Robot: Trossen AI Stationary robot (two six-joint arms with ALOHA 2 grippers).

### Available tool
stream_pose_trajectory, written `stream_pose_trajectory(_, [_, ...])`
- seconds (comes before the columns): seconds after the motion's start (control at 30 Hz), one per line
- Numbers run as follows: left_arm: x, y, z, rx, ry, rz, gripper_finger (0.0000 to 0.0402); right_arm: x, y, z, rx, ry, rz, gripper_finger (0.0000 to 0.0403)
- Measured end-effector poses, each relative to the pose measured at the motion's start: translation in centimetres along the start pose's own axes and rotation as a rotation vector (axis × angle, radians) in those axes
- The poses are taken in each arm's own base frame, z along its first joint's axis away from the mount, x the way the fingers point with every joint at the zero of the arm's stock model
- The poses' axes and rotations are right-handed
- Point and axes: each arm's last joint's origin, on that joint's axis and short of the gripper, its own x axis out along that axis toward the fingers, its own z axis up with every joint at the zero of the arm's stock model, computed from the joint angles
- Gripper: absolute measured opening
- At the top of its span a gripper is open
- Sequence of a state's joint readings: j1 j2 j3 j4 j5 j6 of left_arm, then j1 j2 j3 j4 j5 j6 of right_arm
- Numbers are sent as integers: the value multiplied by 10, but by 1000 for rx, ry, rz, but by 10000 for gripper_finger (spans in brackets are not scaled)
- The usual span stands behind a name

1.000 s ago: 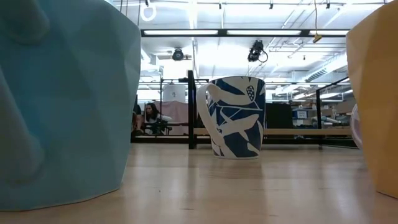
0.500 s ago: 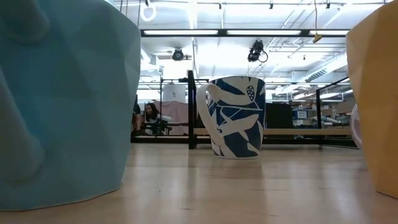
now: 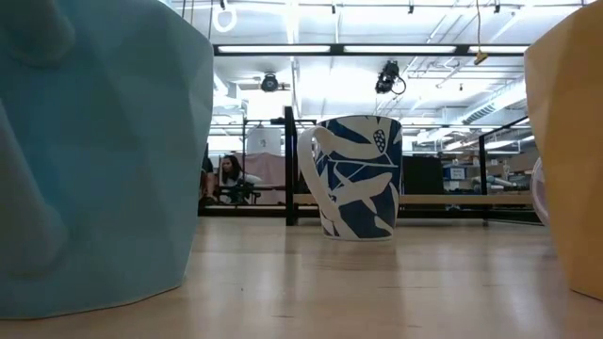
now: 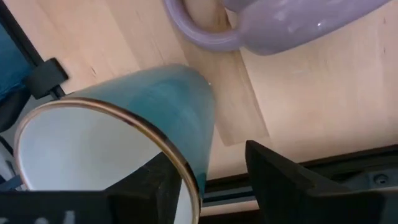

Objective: Place coffee mugs
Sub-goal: Put the light blue mug on the shelf

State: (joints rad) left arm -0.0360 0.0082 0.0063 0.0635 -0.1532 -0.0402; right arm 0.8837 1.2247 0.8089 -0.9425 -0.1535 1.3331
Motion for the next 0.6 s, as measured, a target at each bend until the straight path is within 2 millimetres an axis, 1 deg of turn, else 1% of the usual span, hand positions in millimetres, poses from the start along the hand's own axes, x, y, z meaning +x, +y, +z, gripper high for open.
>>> stream_pose_trajectory(0.17, [0,0,0,0,0,0,206,0,1,0,-2,-3,12,120])
stream_pose_trajectory(0.4, [0,0,0,0,0,0,206,0,1,0,-1,-10,11,31])
stream_pose_trajectory(0.6, [0,0,0,0,0,0,206,0,2,1,0,-4,27,27])
